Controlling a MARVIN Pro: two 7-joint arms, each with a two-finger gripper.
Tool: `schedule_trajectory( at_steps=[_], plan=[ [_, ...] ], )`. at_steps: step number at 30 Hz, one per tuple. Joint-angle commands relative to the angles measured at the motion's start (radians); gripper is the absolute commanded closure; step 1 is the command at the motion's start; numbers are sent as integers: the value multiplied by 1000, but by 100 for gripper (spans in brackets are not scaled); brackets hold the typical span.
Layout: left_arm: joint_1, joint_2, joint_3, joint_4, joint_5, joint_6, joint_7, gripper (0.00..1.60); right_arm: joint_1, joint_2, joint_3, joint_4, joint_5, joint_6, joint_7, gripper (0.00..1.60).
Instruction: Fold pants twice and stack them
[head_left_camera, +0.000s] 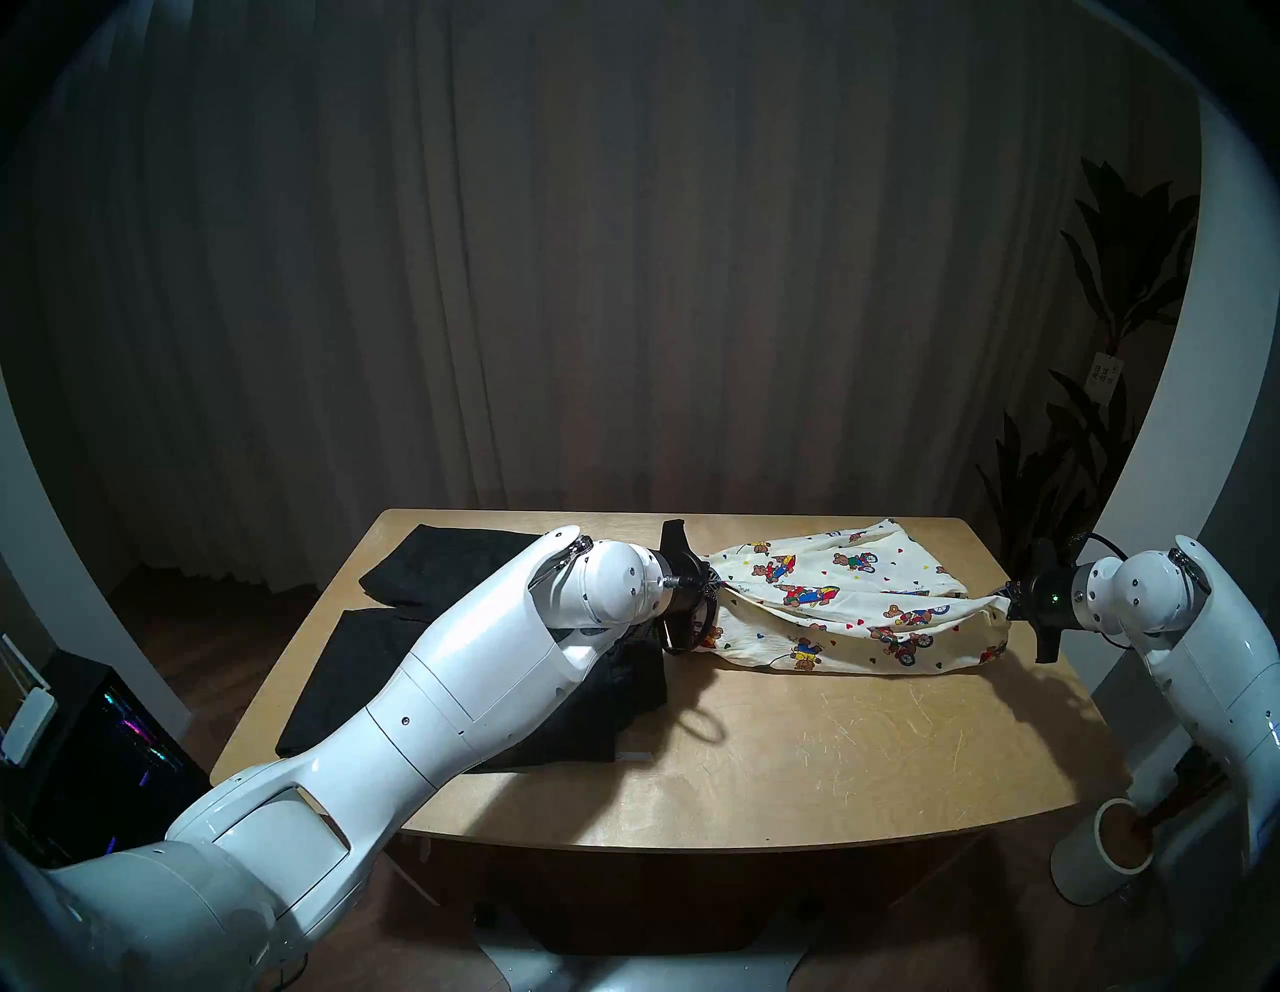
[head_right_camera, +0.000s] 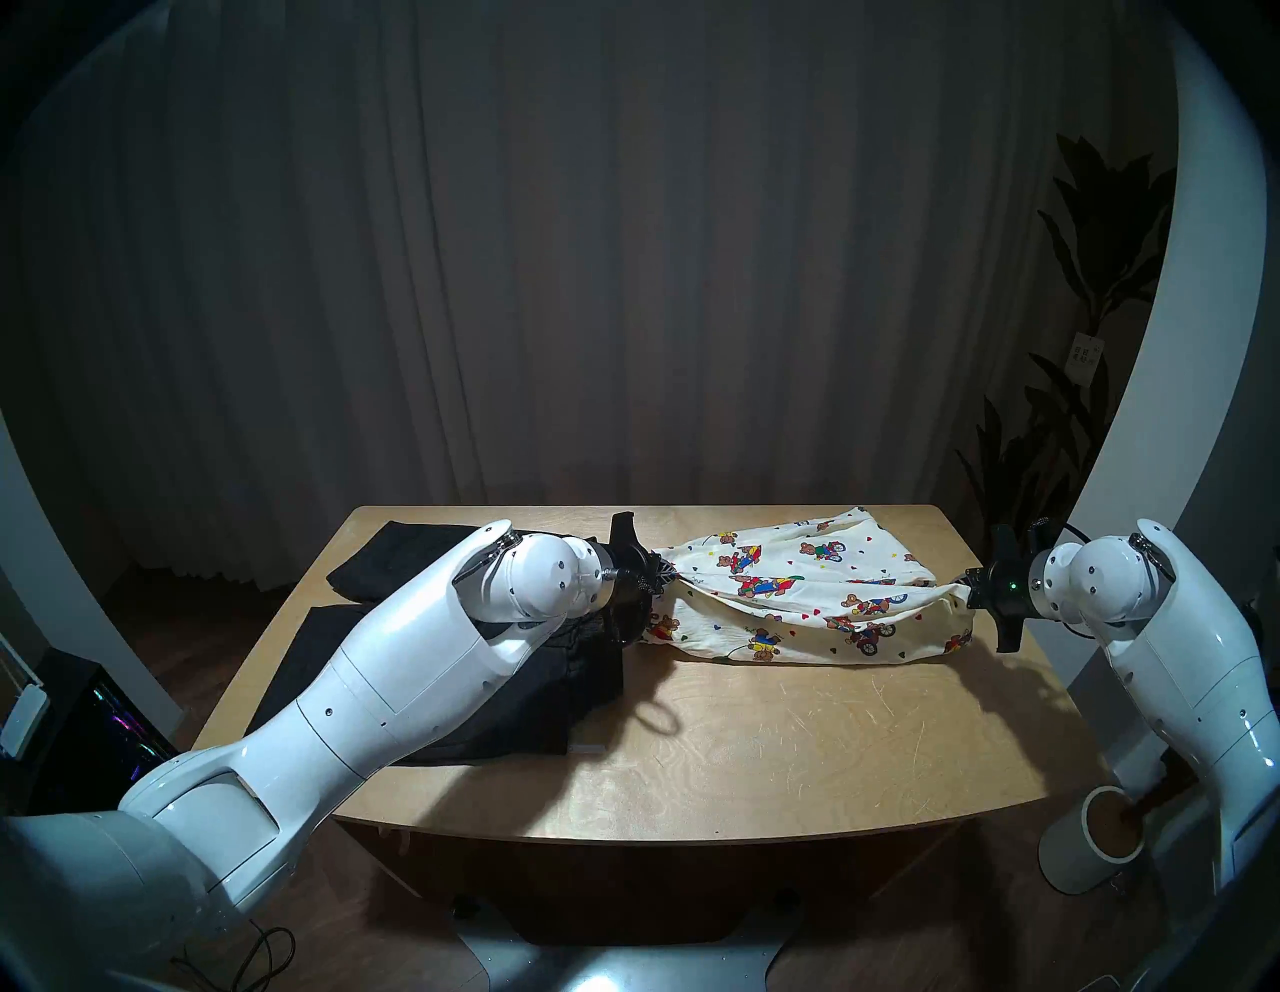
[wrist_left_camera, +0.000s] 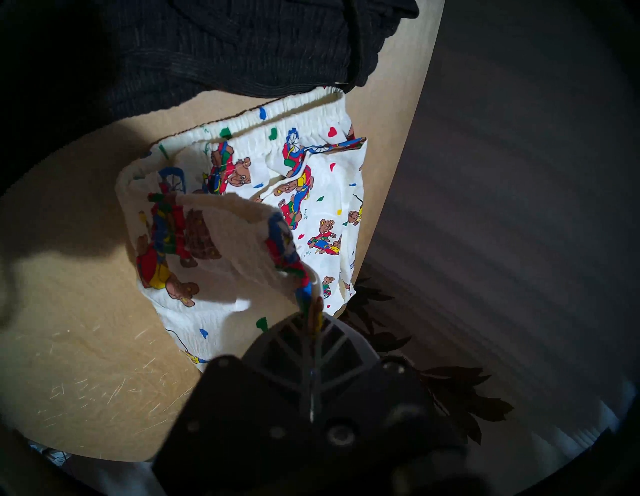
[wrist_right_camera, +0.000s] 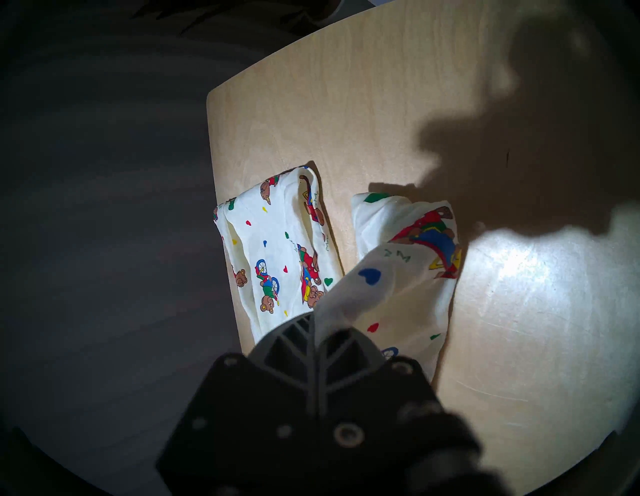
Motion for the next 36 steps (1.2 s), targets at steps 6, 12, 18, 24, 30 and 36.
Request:
schedule_trajectory(
  at_steps=[6, 12, 18, 24, 30, 36],
  plan=[
    [-89, -61, -15, 67, 16, 8, -11, 160, 162, -45, -60, 38, -42, -62, 4, 160],
    [-113, -77, -20, 107, 25, 11, -11, 160, 220, -73, -93, 58, -66, -89, 5, 160],
    [-127, -89, -25, 137, 30, 14, -12, 160, 272, -95, -118, 75, -88, -107, 4, 160],
    [-145, -104, -31, 172, 38, 15, -14, 160, 328, -122, -144, 94, -113, -126, 7, 160],
    [-162, -117, -39, 209, 44, 15, -16, 160, 374, -150, -171, 118, -139, -143, 12, 160],
    [-186, -134, -49, 250, 51, 14, -21, 160, 436, -187, -212, 165, -167, -162, 12, 160]
  ],
)
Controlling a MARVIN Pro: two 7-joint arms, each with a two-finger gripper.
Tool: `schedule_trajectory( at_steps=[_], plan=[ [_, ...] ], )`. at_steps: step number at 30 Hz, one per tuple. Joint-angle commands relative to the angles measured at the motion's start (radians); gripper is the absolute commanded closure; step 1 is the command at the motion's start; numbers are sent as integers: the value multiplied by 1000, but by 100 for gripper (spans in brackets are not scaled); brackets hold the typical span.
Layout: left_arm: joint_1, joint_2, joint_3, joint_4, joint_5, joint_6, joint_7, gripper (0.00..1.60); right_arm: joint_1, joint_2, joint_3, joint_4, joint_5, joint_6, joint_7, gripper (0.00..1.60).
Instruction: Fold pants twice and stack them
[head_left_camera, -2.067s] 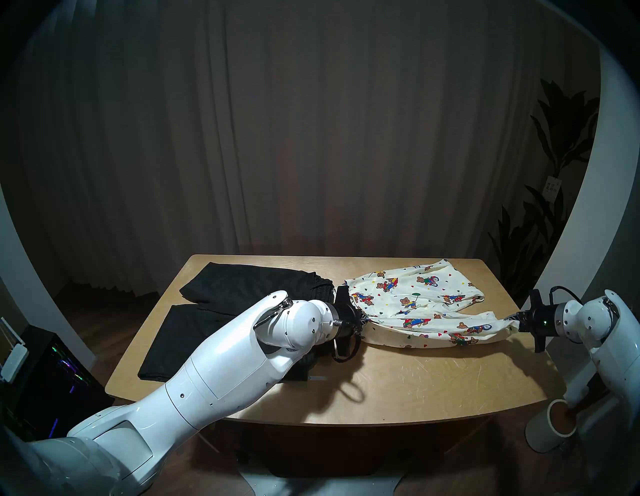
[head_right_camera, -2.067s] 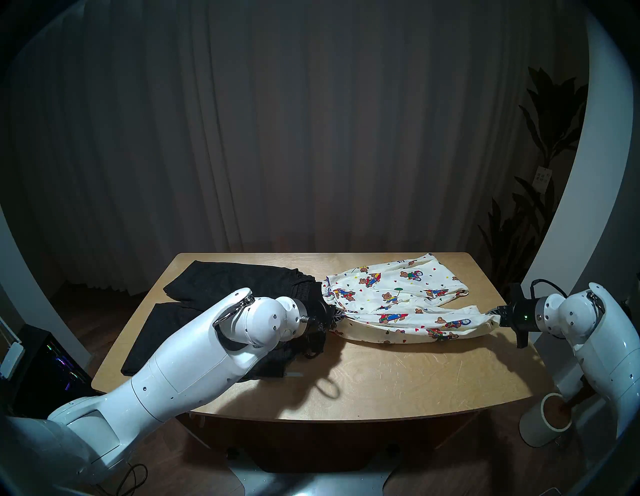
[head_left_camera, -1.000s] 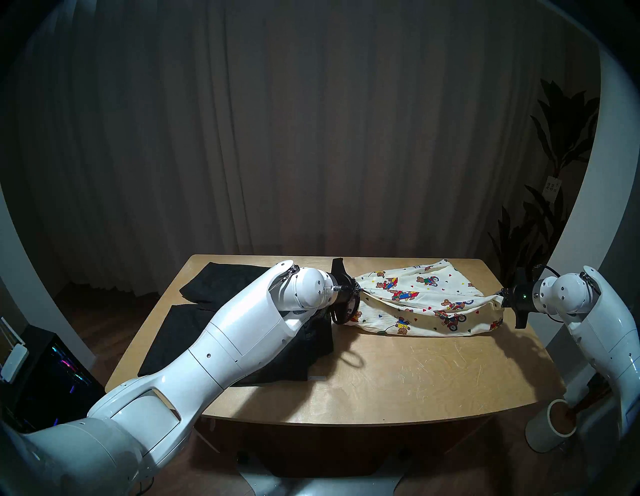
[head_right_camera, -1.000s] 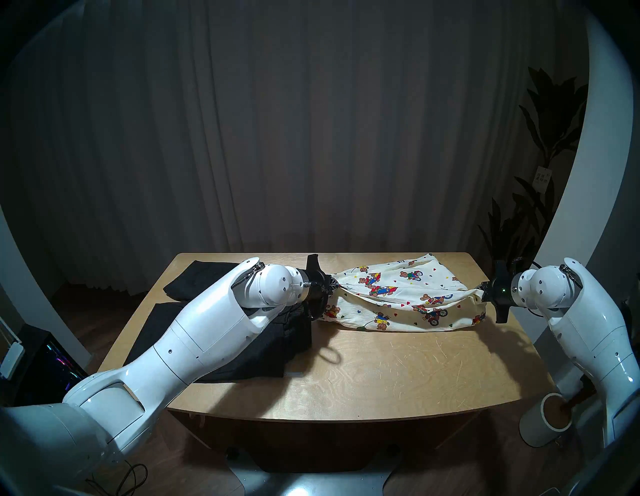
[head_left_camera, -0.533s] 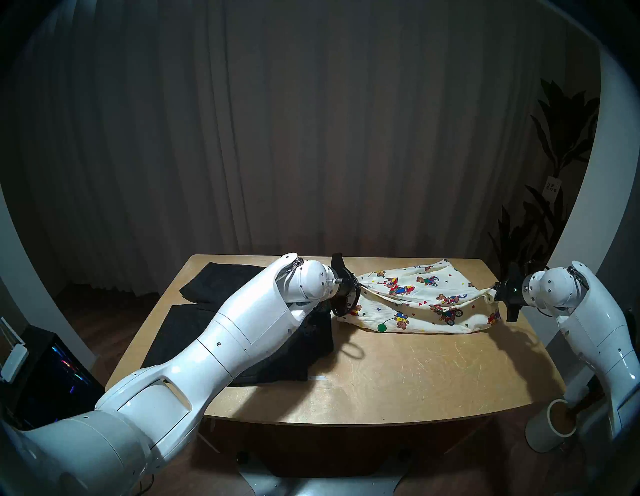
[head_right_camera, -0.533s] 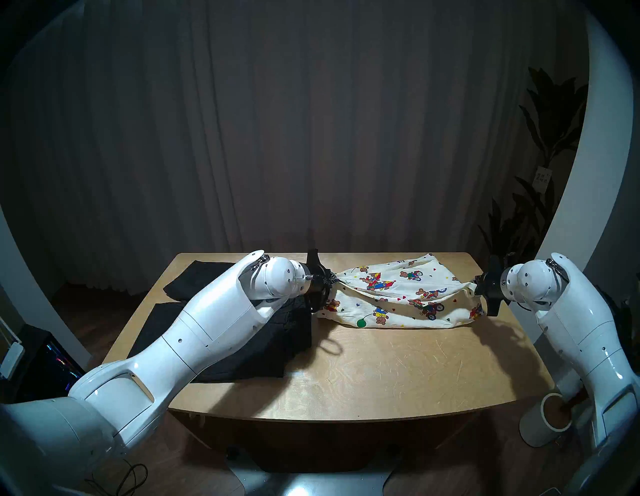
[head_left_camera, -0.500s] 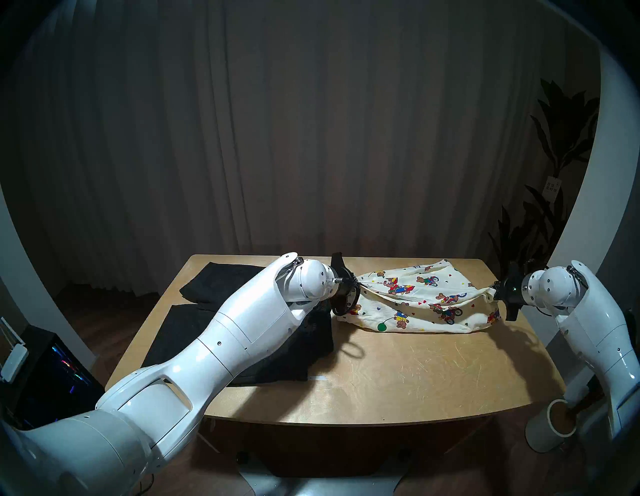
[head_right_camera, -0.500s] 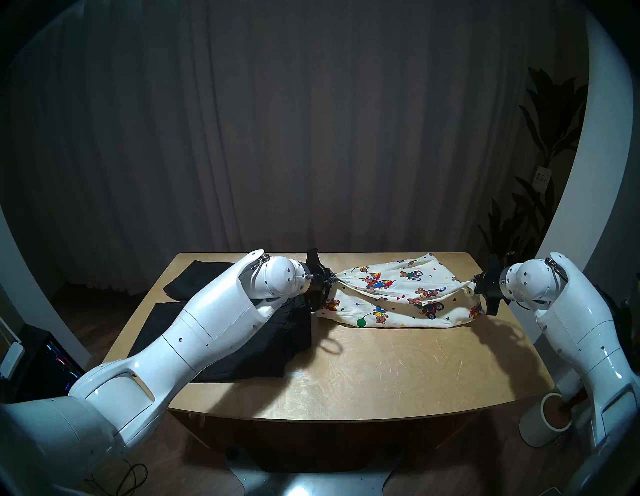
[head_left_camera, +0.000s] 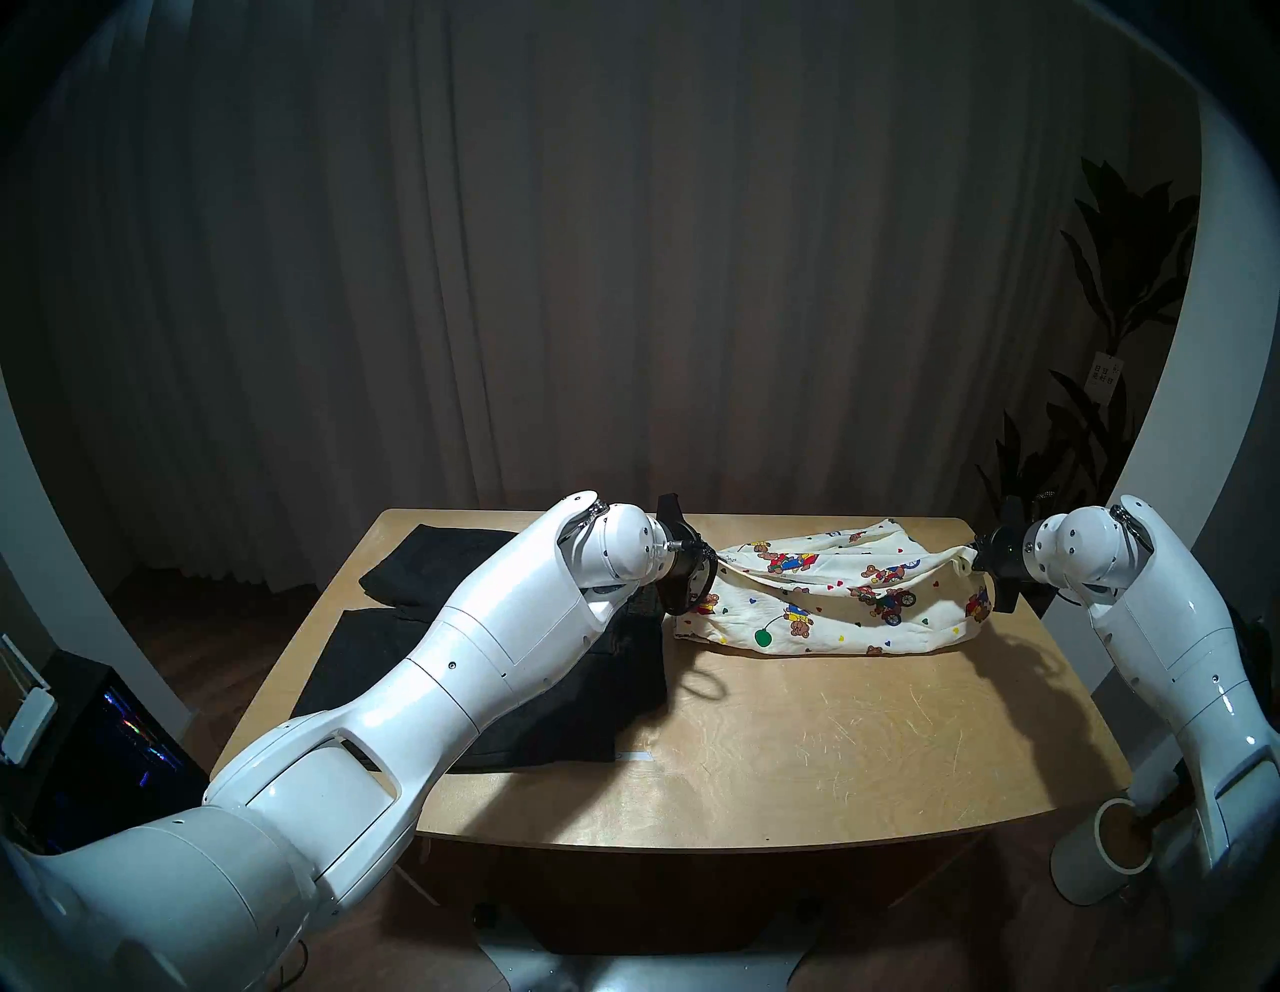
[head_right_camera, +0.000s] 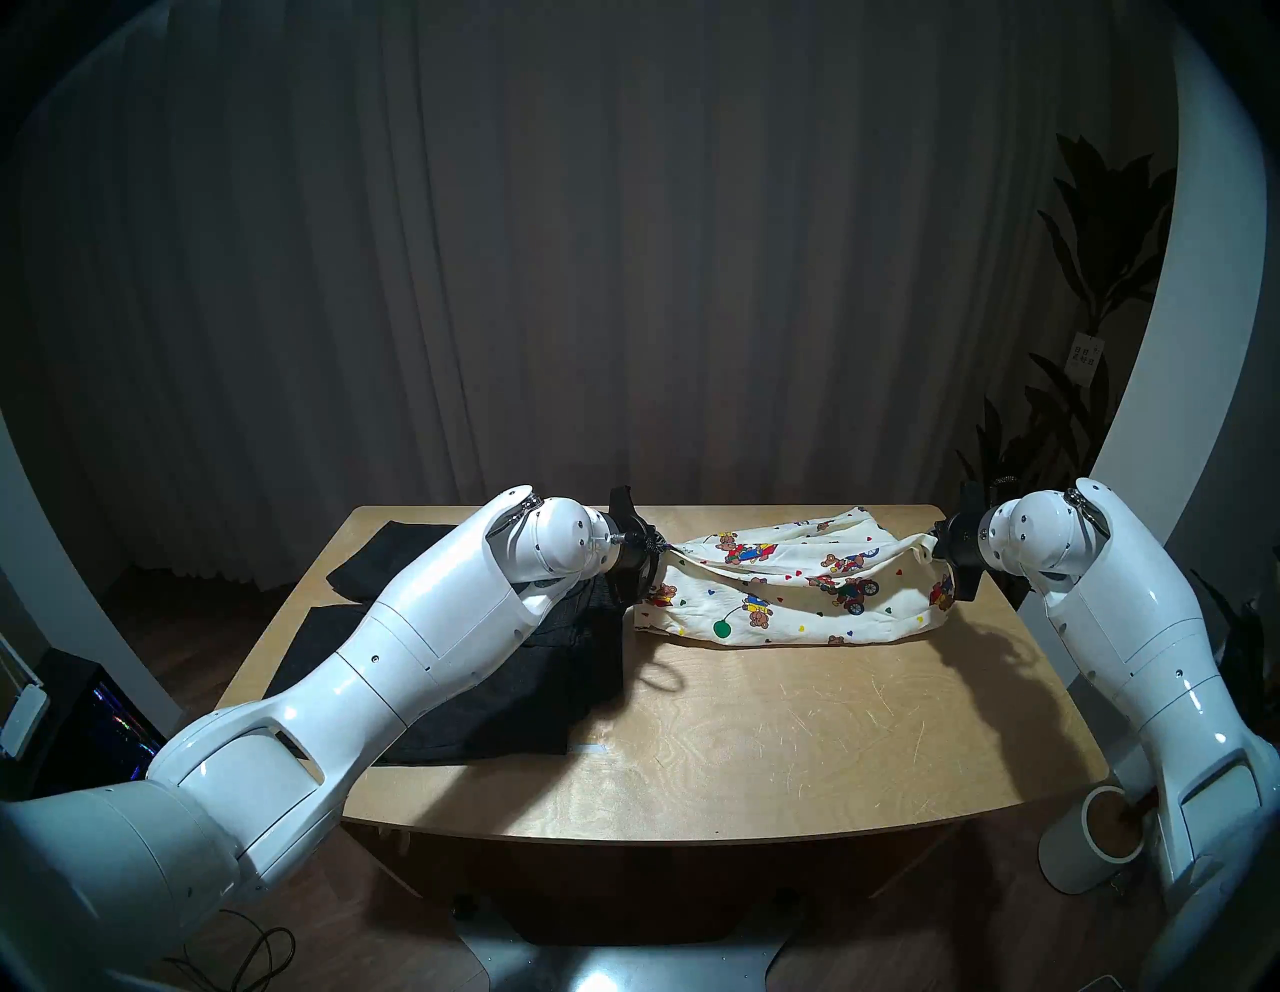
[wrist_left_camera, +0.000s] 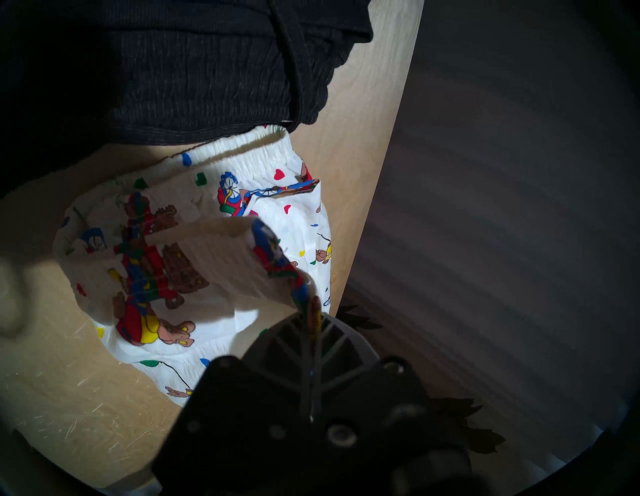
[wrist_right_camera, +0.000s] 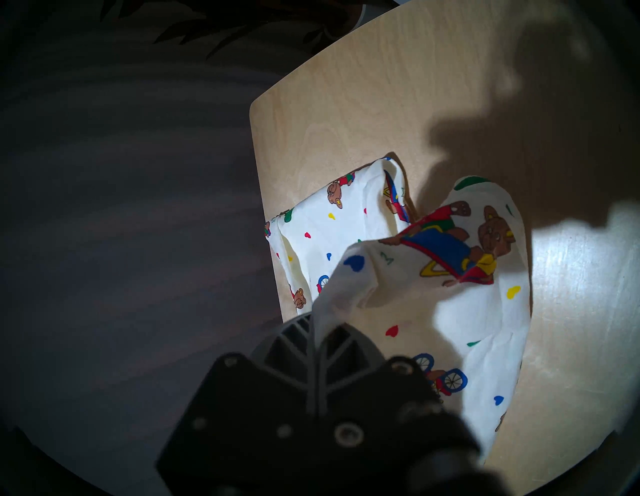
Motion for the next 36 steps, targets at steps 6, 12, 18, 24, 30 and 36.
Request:
schedule_trajectory(
  at_steps=[6, 12, 18, 24, 30, 36],
  plan=[
    [-84, -47, -28, 50, 8, -2, -18, 160, 145, -67, -46, 71, -49, -35, 14, 160],
    [-95, -64, -33, 92, 13, -3, -21, 160, 189, -102, -80, 121, -76, -54, 24, 160],
    [-102, -78, -36, 131, 18, -2, -25, 160, 228, -132, -107, 168, -100, -67, 37, 160],
    [-112, -92, -40, 166, 24, 0, -30, 160, 271, -157, -131, 211, -124, -80, 50, 160],
    [-124, -105, -44, 197, 29, 2, -35, 160, 313, -181, -153, 254, -147, -91, 62, 160],
    [-138, -118, -51, 226, 34, 5, -40, 160, 353, -206, -174, 293, -169, -102, 73, 160]
  ],
)
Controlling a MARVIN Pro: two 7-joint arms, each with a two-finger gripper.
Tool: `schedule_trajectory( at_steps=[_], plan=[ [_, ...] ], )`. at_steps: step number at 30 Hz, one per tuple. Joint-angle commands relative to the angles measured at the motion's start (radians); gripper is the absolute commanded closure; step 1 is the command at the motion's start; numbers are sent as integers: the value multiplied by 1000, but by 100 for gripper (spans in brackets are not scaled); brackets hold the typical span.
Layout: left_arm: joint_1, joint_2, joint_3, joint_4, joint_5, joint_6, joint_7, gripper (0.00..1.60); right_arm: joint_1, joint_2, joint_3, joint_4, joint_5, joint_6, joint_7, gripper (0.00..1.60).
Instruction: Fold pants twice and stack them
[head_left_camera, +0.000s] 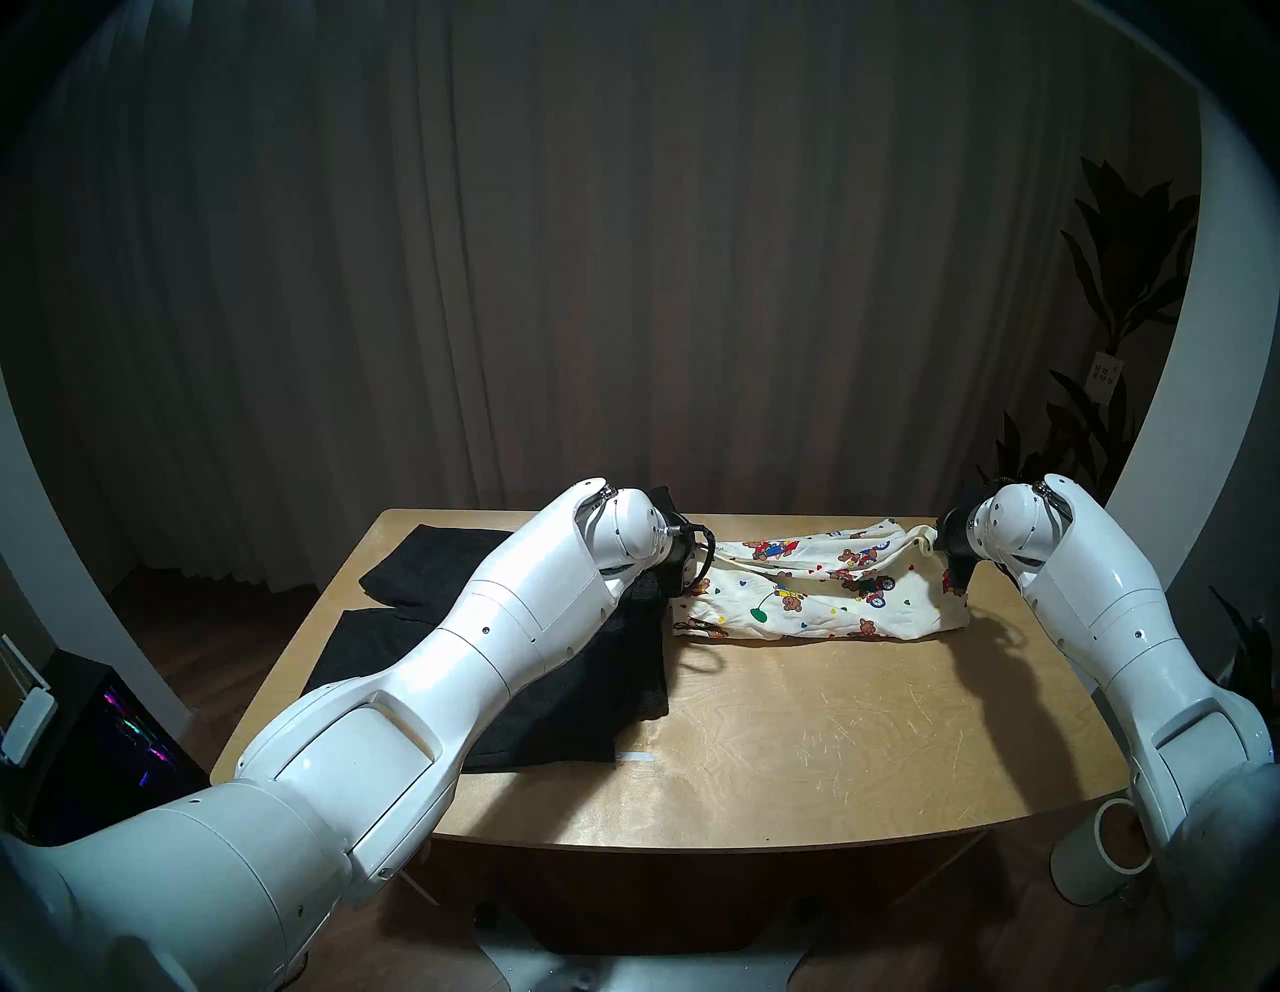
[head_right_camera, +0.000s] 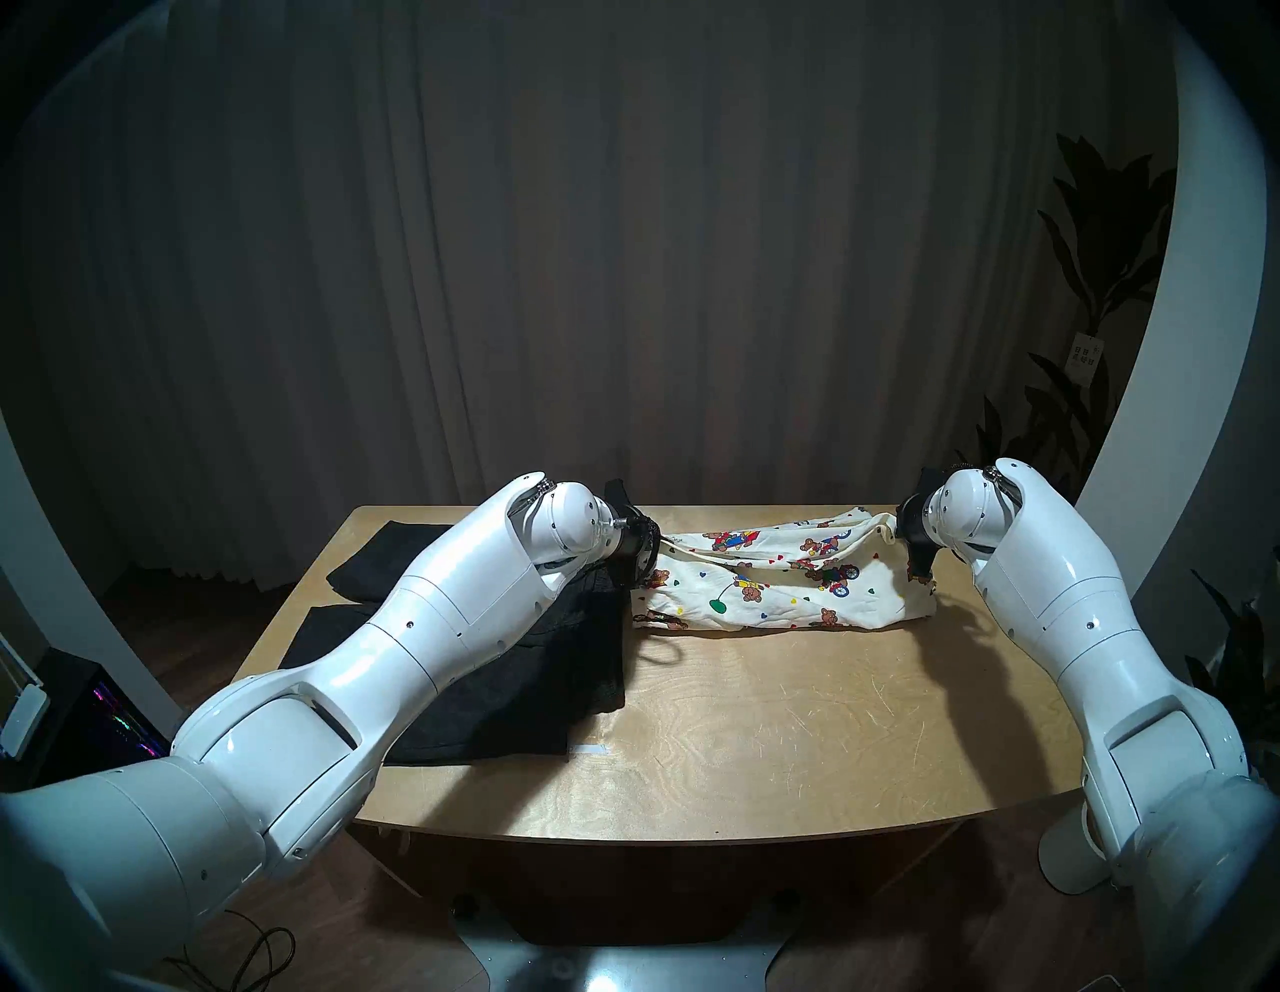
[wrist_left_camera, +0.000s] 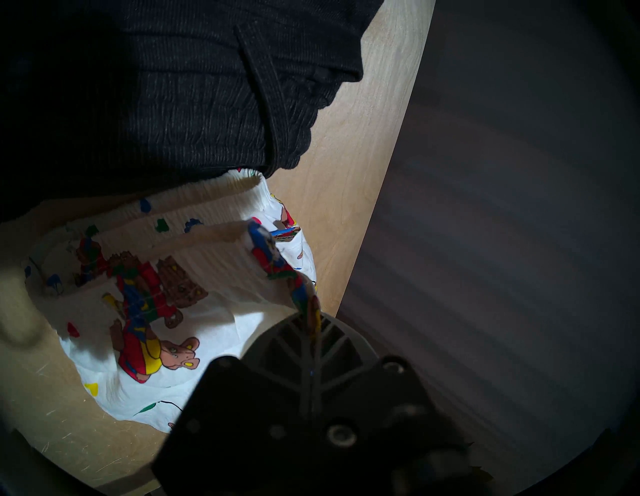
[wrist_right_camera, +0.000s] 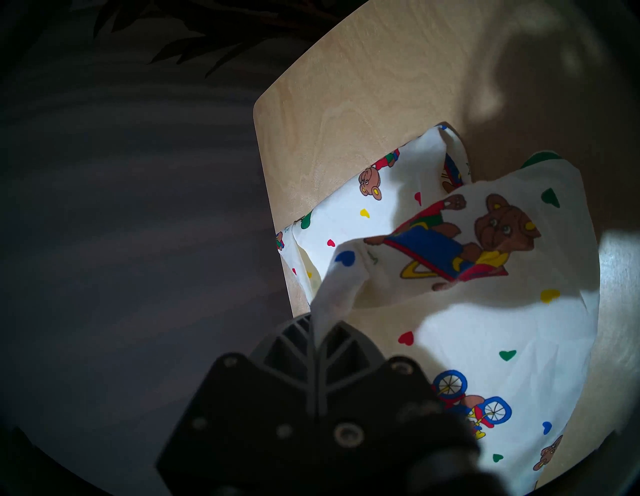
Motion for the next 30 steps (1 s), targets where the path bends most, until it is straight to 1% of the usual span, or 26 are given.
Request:
schedule_trajectory(
  at_steps=[1, 13, 26, 27, 28, 29, 30],
  plan=[
    [-58, -24, -16, 7, 3, 1, -17, 160, 88, -29, -5, 23, -28, -13, 24, 160],
    [-83, -36, -34, 67, 14, 5, -28, 160, 148, -76, -47, 102, -68, -33, 47, 160],
    [-98, -55, -47, 122, 22, 12, -37, 160, 197, -112, -83, 172, -105, -48, 69, 160],
    [-98, -57, -47, 125, 23, 12, -38, 134, 199, -114, -86, 176, -107, -49, 70, 160],
    [-99, -59, -48, 130, 24, 13, -38, 120, 203, -118, -89, 183, -111, -50, 72, 160],
    [-100, -61, -48, 135, 25, 14, -39, 109, 207, -122, -92, 190, -113, -52, 73, 160],
    [-101, -62, -49, 139, 25, 14, -40, 109, 210, -125, -95, 195, -115, -53, 74, 160]
  ],
)
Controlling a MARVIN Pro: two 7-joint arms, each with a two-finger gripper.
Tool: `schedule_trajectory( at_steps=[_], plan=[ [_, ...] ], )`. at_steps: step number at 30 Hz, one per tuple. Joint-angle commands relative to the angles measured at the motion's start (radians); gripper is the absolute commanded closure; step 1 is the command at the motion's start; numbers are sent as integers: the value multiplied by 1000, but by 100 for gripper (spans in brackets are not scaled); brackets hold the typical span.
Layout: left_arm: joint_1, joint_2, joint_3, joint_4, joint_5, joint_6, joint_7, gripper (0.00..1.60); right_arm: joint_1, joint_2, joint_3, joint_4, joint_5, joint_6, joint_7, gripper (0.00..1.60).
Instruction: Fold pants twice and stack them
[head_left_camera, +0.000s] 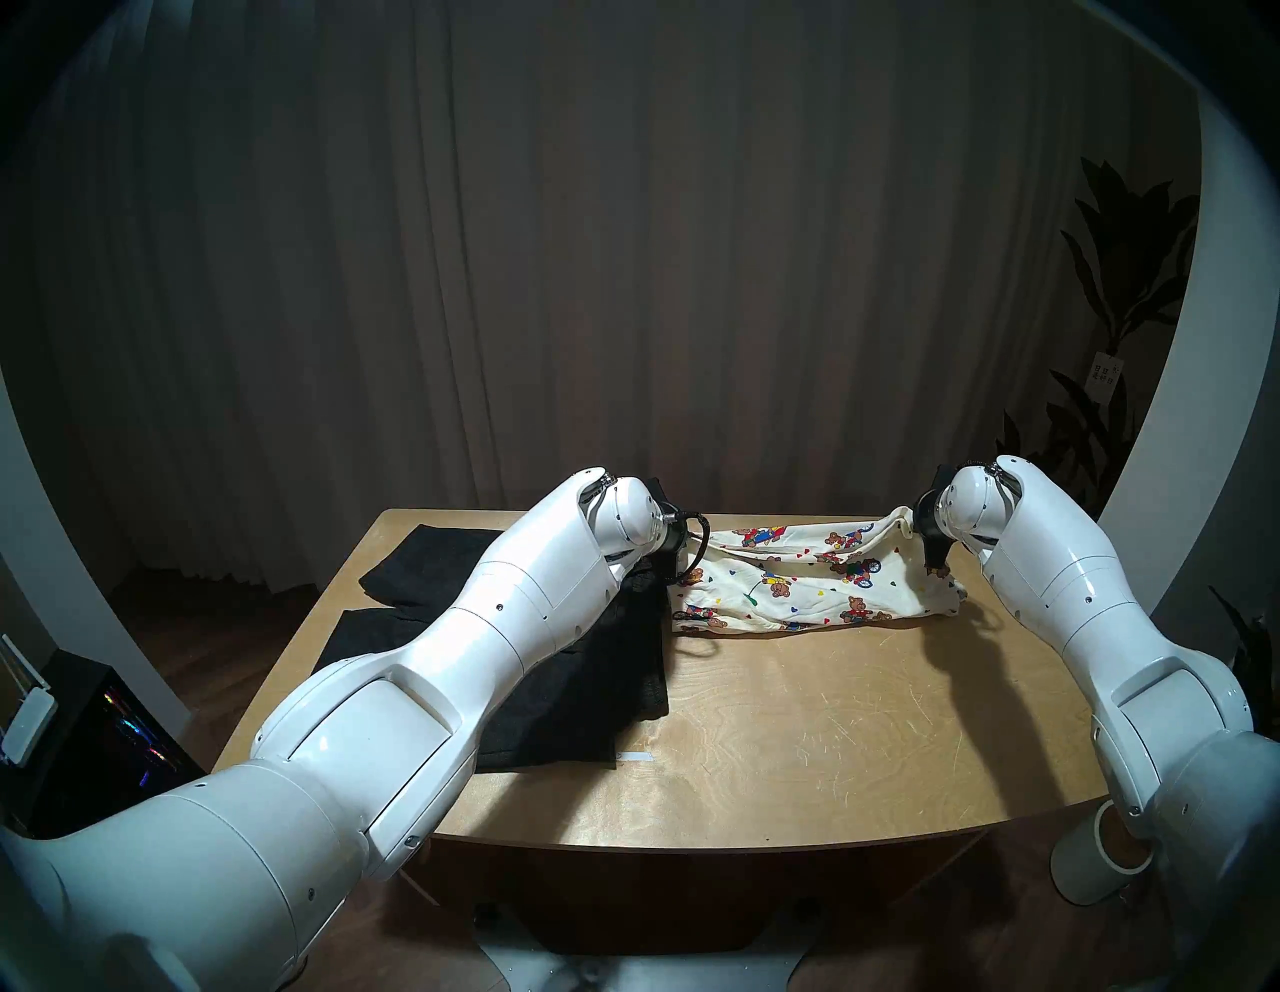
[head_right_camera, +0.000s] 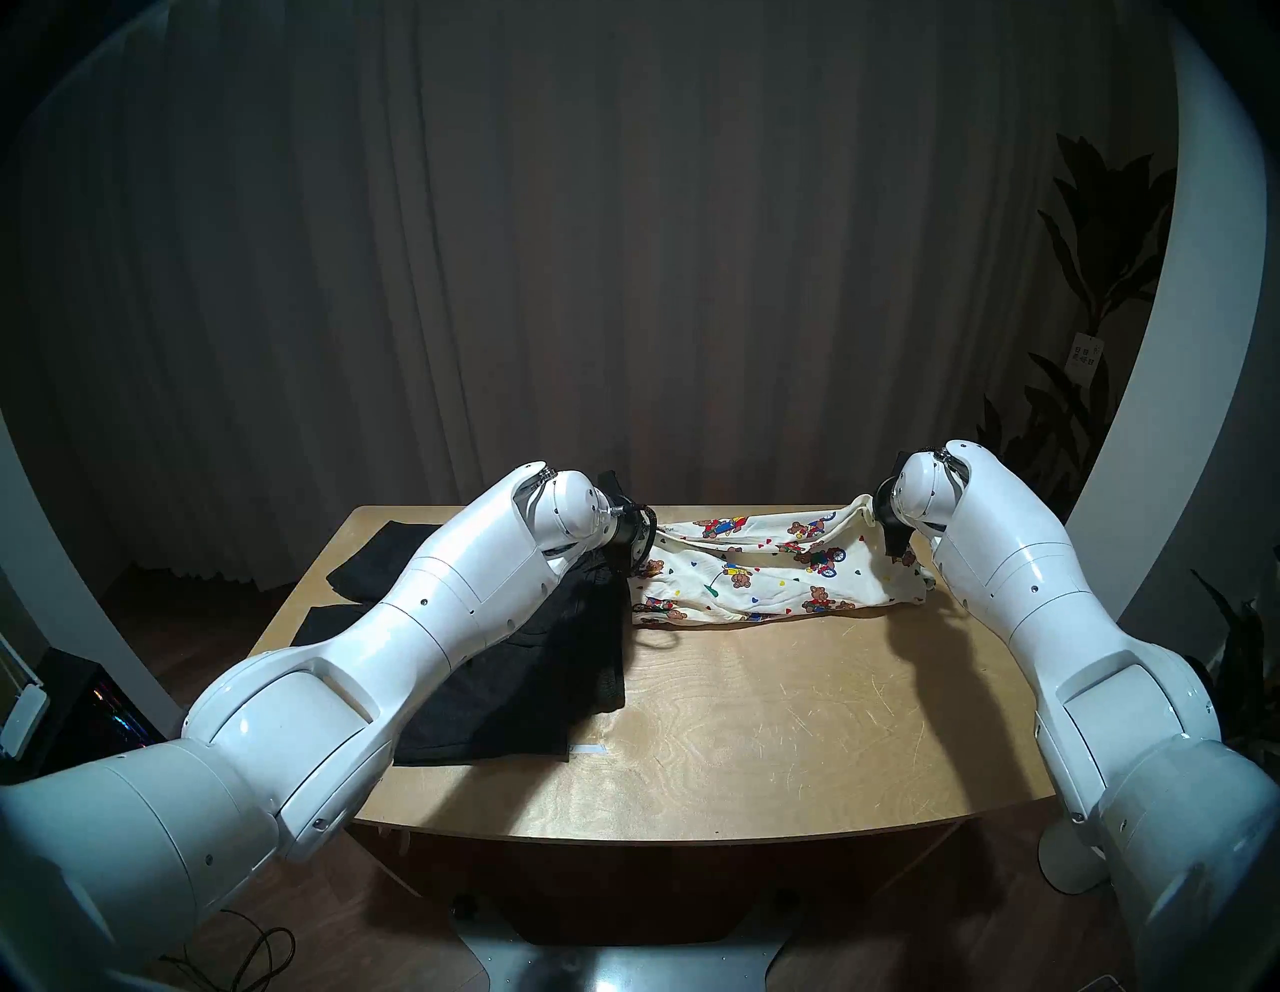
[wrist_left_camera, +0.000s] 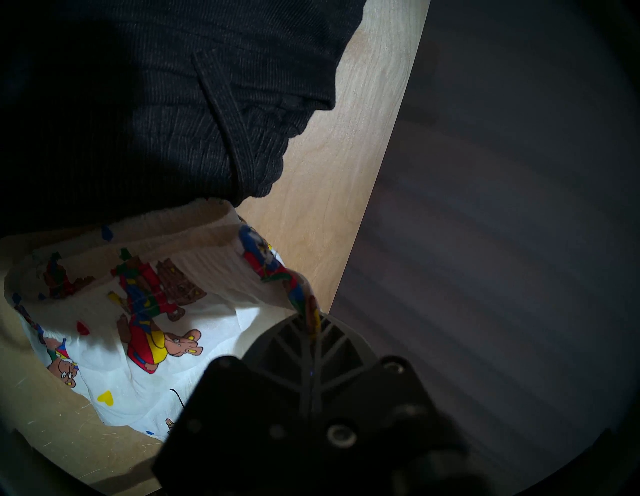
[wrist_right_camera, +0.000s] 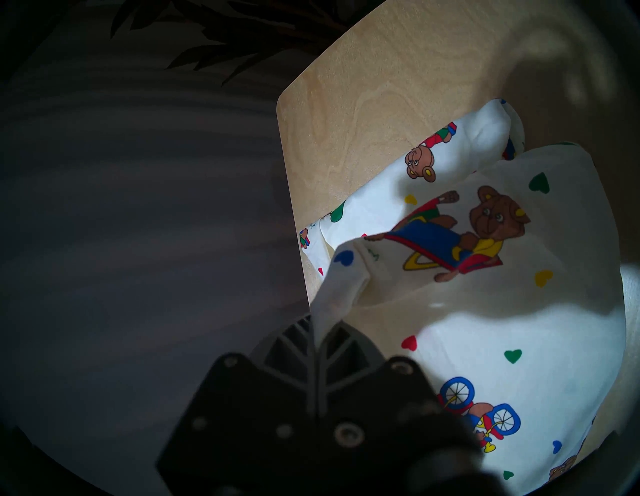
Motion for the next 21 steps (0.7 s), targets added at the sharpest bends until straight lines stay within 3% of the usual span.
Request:
schedule_trajectory(
  at_steps=[1, 7, 14, 15, 16, 17, 21],
  plan=[
    [-47, -16, -12, 9, 3, 1, -16, 106, 64, -18, -5, 19, -23, -10, 22, 160],
    [-52, -24, -16, 36, 9, 2, -20, 92, 85, -36, -20, 56, -39, -19, 29, 160],
    [-63, -32, -23, 61, 17, 4, -27, 102, 108, -57, -36, 96, -54, -31, 36, 159],
    [-64, -33, -24, 63, 18, 4, -28, 101, 110, -59, -37, 100, -56, -32, 37, 134],
    [-66, -35, -25, 67, 19, 5, -29, 102, 115, -63, -40, 108, -58, -34, 39, 128],
    [-67, -36, -26, 69, 20, 5, -30, 102, 117, -66, -42, 112, -60, -35, 39, 109],
    [-73, -40, -29, 78, 25, 6, -33, 109, 130, -78, -49, 133, -68, -41, 43, 73]
  ],
)
